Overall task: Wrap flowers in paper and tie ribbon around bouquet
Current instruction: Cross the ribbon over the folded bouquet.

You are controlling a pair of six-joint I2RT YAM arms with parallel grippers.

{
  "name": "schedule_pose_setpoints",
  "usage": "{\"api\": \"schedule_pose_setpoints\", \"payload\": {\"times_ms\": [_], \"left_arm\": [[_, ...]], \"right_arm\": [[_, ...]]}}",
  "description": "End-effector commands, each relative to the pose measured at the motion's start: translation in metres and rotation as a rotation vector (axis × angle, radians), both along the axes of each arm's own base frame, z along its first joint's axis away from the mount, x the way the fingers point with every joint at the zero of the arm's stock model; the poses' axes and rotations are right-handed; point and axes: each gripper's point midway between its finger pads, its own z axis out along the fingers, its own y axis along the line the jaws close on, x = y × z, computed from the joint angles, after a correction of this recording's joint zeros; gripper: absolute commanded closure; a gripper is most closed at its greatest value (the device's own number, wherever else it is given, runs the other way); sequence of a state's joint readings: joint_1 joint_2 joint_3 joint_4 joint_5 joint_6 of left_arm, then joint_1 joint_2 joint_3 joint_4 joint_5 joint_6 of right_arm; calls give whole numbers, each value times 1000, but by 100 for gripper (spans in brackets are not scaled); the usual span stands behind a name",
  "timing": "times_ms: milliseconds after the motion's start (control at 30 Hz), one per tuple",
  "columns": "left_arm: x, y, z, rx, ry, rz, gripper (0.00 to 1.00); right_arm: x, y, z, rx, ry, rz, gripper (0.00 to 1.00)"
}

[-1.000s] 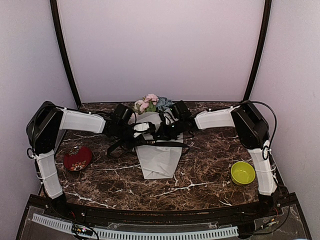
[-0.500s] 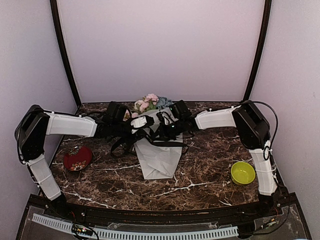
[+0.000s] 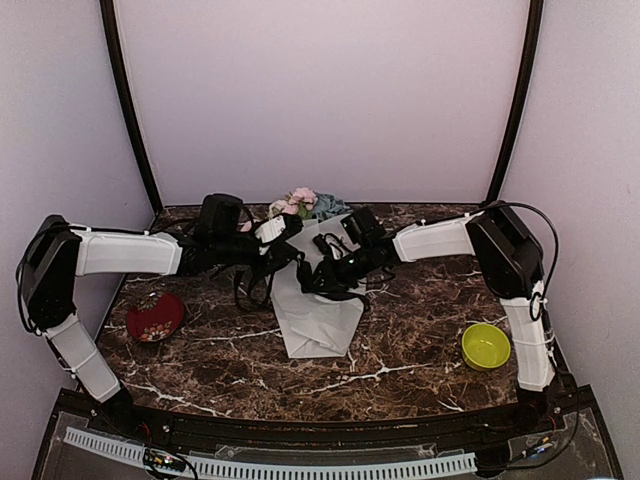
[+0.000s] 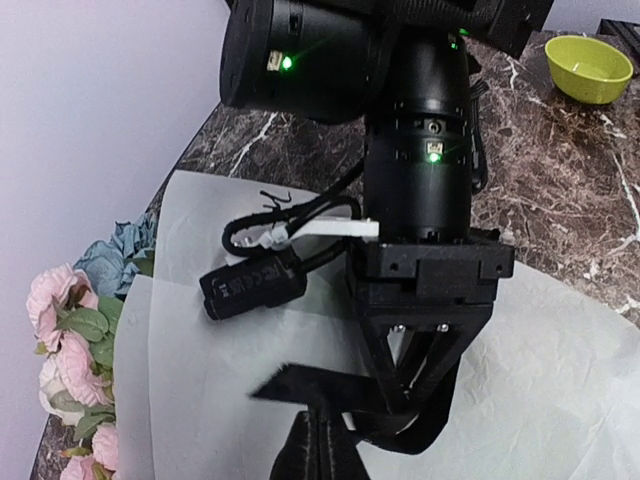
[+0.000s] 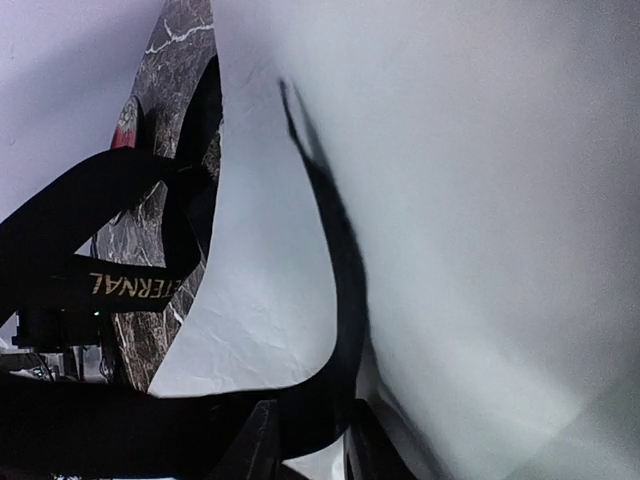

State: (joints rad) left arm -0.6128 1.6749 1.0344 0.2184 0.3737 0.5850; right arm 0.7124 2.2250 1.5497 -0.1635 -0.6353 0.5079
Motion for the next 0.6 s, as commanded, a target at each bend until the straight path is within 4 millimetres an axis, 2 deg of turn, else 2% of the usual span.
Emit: {"api": "schedule_pose_setpoints", "payload": {"times_ms": [0,100,267,567], "left_arm": [[-10,-3,35,-118,-33,-39,100],[-8,-2,45,-176,-17,-32,100],[0,1,51,-246,15,-4,100],[37,13,17,-243,84,192,100]], "right_arm": [[-5,-3,8,7,0,28,76],[-9,-3,7,11,9,44,77],[-22,-3,9,32,17,101,88],[-55,6,32,117,2,276,91]]}}
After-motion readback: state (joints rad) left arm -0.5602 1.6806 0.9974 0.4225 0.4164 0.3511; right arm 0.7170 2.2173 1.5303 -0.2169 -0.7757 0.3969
